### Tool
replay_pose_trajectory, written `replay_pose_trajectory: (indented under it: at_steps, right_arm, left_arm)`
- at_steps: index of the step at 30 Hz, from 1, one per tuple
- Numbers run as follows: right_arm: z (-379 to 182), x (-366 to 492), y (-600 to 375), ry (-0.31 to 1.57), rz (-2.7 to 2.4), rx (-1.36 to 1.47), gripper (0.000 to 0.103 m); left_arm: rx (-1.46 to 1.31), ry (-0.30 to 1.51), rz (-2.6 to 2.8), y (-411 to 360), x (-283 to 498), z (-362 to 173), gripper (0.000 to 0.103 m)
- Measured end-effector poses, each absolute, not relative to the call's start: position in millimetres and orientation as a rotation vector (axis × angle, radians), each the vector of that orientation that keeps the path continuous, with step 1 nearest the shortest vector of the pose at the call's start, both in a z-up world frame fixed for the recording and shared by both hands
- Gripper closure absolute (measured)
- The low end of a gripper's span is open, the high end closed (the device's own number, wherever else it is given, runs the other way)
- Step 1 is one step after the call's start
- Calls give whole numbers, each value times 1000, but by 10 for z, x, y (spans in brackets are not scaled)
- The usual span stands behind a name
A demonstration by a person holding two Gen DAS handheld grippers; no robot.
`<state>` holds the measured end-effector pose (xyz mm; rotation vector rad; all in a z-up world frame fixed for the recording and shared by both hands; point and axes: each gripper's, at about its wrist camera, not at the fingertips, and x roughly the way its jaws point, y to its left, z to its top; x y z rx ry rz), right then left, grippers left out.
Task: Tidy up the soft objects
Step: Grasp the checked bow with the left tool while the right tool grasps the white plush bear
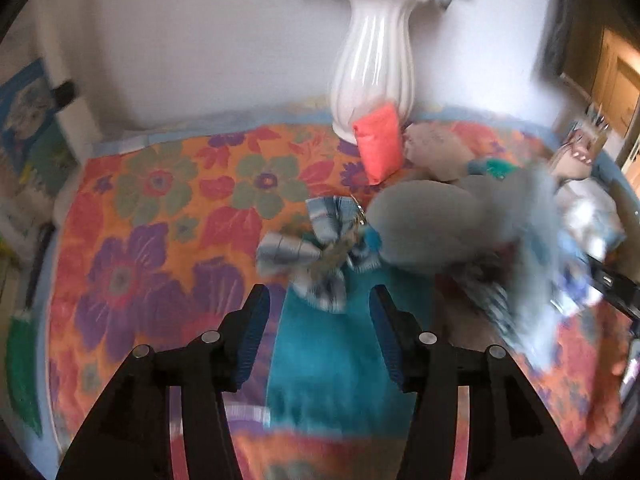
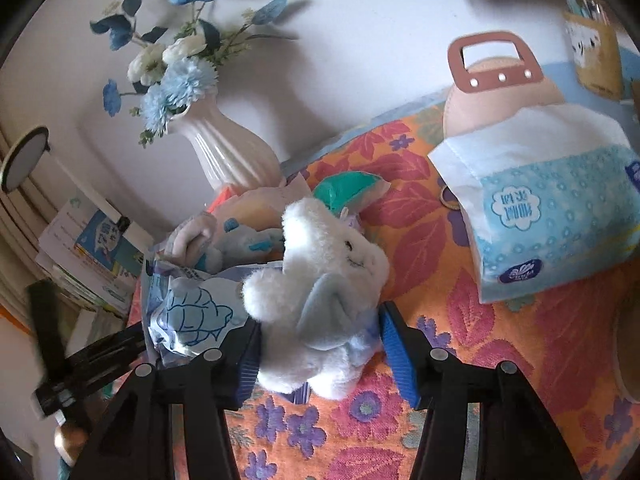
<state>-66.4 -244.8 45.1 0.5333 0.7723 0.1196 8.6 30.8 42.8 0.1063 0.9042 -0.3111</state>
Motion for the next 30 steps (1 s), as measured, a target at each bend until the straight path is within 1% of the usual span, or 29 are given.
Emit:
replay_pose_trajectory:
  at_steps: [2,4,5,6,7,8,11,12,15,22,23,24,25,26,27,28,30]
  right_arm:
    - [425,-639,-2473,782,131,551,49]
    - [386,-606,-2486,800,141,568,45]
    - [369,-590,-2493,811,138,572,40]
    - [349,-570,-2499,823,129,576,35]
    - [338,-558,-2506,828,128,582,35]
    - [333,-548,-2512,827,133,588,35]
    - [335,-536,-2500,825,133,580,35]
    - [345,-534,-2485,822,140,570,38]
    - [398,-559,-2450,790,161,553,52]
    - [542,-711,-2411,699,189,528,53]
    - [539,-711,-2404,703,191,527,53]
    - [524,-696,-2399,717,192,530,53]
    - [512,-682,-2400,727,189,534,53]
    - [496,-675,-2411,736,186,542,53]
    - [480,-665,-2429,742,188,555,53]
    - [463,-658,-2451,748,191,571,53]
    - [427,-650,-2496,759,182,598,53]
  left_arm:
    - [128,946,-328,245,293,331,54]
    - [143,985,-351,181,469,240,55]
    - [153,984,-347,163,531,211,69]
    - [155,974,-353,153,558,202,76]
    - [153,959,-362,150,570,204,80]
    - [147,953,-373,158,572,203,91]
    - [149,911,-352,197,458,250,92]
    - [131,899,-352,233,430,268,92]
    - [60,860,-369,373,300,364,92]
    - [4,784,-371,551,-218,618,91]
    - [10,792,-373,562,-257,621,85]
    - [15,801,-366,554,-264,596,65]
    - [26,818,-351,552,-257,577,58]
    - [37,841,-327,544,-204,546,43]
    - [53,860,-299,534,-143,514,32]
    - [71,860,-279,517,-87,492,30]
    - [132,843,-240,434,15,458,30]
